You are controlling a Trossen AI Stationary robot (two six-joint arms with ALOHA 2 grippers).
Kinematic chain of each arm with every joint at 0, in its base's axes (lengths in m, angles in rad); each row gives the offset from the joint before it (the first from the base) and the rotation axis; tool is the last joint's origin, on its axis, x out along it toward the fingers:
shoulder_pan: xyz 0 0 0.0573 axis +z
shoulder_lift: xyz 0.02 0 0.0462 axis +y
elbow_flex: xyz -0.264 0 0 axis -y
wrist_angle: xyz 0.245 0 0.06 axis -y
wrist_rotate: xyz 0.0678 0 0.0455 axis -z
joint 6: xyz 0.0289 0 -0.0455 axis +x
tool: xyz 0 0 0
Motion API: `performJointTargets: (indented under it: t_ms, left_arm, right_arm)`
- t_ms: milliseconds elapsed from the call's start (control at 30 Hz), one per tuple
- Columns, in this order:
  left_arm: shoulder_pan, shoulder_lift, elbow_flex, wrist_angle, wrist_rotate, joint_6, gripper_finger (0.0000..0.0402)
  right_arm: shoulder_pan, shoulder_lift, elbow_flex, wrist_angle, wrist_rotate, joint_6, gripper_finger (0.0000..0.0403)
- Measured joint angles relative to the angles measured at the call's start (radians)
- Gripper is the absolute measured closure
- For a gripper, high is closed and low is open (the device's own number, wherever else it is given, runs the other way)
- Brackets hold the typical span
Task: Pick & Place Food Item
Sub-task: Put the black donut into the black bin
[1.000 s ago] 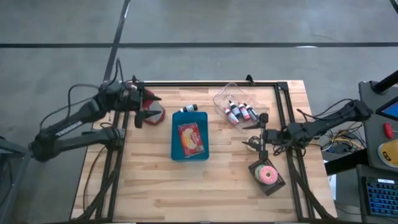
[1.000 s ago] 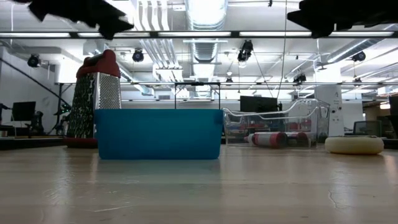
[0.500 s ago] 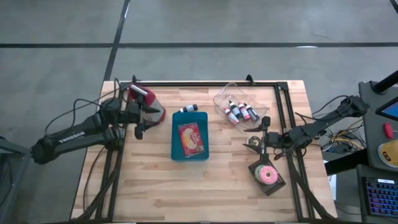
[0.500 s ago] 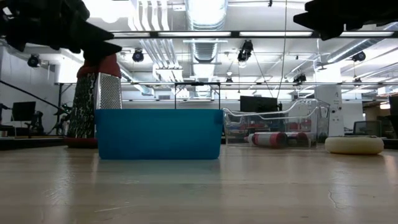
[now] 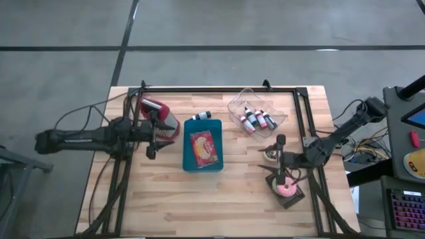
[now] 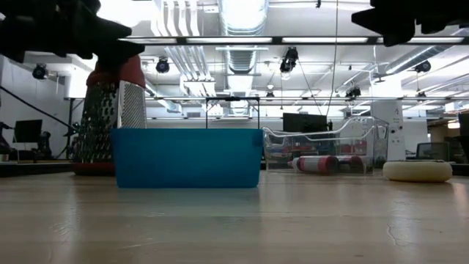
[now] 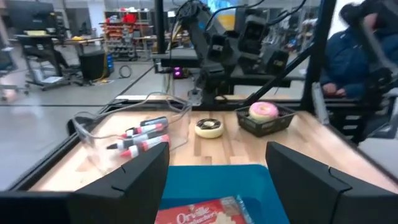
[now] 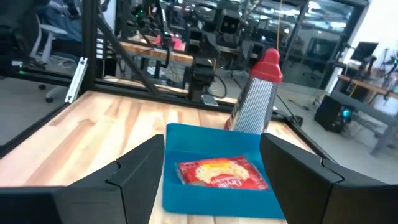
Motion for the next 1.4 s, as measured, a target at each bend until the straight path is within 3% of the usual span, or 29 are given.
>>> performJointTargets:
  t_ms: [133, 267, 467, 700, 1133, 1400]
  left_arm:
    - [-0.111, 0.011, 0.019, -0.045, -0.177, 0.069, 0.0126]
    - [-0.166, 0.006, 0.102, -0.206, -0.298, 0.108, 0.0126]
    - [-0.189, 0.004, 0.223, -0.482, -0.293, 0.03, 0.0126]
    - [-0.22, 0.006, 0.195, -0.512, -0.14, -0.075, 0.0126]
    - [-0.378, 0.026, 0.018, -0.224, -0.128, -0.185, 0.0126]
    - [-0.403, 0.083, -0.135, 0.023, -0.131, -0.254, 0.0126]
  right_arm:
    - [0.025, 0.028, 0.012, 0.014, 0.036, -0.022, 0.0143]
    - [0.03, 0.029, 0.013, 0.01, 0.038, -0.012, 0.0143]
    - [0.049, 0.034, 0.011, 0.007, 0.038, 0.0, 0.0143]
    - [0.076, 0.036, 0.01, 0.007, 0.038, 0.009, 0.0143]
    - [0.109, 0.037, 0.01, 0.008, 0.05, 0.044, 0.0143]
    - [0.108, 0.042, 0.01, 0.008, 0.06, 0.056, 0.0143]
